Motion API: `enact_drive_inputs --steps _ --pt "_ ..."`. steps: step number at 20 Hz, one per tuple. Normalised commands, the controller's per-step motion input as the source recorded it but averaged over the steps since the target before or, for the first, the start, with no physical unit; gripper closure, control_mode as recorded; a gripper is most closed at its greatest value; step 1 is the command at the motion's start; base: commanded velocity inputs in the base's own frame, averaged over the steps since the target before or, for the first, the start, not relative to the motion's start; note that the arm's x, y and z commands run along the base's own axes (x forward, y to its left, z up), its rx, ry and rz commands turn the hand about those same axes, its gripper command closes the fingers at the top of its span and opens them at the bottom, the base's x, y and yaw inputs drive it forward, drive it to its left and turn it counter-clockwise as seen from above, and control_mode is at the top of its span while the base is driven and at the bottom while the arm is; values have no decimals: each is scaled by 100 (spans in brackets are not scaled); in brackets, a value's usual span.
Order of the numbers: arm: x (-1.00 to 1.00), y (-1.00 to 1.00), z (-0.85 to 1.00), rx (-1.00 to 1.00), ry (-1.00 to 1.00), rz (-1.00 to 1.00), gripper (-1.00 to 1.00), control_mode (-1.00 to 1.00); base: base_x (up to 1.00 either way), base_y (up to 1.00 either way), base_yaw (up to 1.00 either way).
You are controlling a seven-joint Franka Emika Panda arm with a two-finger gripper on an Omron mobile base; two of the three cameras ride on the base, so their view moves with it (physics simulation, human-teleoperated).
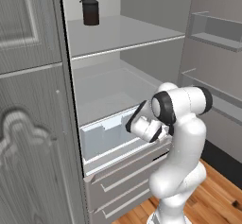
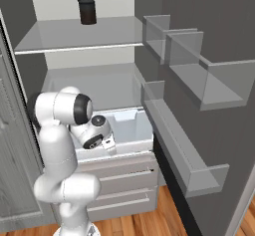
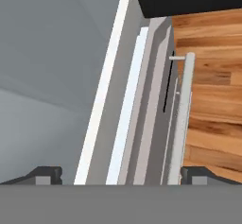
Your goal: Place the lemon wedge and sweet potato inside the fridge drawer. Close the drawer after placing the vegetables.
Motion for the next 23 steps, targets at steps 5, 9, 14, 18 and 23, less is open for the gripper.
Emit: enact_drive_inputs --steps 5,9,14,18,23 --pt "65 11 15 1 1 -9 -100 -100 0 0 0" --pt "66 17 14 3 3 -6 -100 -100 0 0 0" --pt "69 23 19 5 6 -4 -100 -100 0 0 0" --pt "63 21 12 5 6 -2 -100 -100 0 0 0" --pt "33 11 7 5 3 -2 -100 -100 0 0 0"
